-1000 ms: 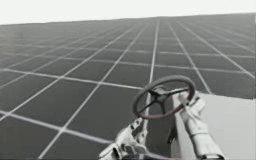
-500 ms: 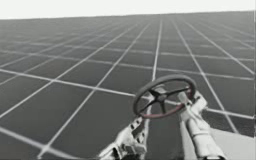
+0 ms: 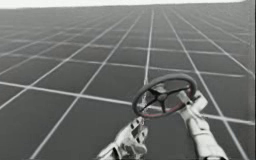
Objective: Pick up and drop off the object
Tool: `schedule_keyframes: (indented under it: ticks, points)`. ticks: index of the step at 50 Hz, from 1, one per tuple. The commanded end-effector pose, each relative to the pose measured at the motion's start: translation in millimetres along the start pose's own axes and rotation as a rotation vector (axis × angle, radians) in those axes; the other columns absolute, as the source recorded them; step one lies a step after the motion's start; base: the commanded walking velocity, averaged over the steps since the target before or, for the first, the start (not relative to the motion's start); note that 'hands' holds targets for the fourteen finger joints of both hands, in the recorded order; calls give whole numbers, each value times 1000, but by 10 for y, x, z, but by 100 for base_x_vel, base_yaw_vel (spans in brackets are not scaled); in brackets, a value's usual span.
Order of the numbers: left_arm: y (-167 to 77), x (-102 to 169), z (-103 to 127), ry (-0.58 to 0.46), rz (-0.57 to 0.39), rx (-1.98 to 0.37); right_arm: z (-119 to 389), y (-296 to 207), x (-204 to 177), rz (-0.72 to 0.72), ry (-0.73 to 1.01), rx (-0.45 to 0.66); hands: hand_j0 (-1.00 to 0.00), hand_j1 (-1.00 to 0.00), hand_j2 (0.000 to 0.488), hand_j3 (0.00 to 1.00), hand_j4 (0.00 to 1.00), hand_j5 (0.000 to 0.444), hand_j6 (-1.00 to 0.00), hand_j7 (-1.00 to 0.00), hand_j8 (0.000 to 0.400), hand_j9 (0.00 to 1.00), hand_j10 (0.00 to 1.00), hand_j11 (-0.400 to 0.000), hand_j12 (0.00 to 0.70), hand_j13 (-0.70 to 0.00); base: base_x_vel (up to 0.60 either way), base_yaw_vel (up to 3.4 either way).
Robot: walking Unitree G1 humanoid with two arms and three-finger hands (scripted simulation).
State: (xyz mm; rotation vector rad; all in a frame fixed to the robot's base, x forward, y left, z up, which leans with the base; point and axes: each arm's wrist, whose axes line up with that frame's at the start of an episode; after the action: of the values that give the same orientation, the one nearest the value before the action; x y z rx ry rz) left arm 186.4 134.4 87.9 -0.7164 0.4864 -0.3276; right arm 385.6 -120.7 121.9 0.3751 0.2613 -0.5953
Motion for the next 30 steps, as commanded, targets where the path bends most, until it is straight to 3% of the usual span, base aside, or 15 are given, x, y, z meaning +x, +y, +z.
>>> schedule_keyframes:
  ticks: [1, 30]
  points:
    - [18, -22, 7, -15, -6, -8, 81, 94, -57, 28, -26, 9, 0, 0, 0, 1000, 1000, 0, 0, 0, 0, 1000, 1000, -400, 0, -700, 40, -37]
    - [18, -22, 7, -15, -6, -8, 81, 94, -57, 28, -26, 9, 0, 0, 0, 1000, 1000, 0, 0, 0, 0, 1000, 1000, -400, 0, -700, 31, -58]
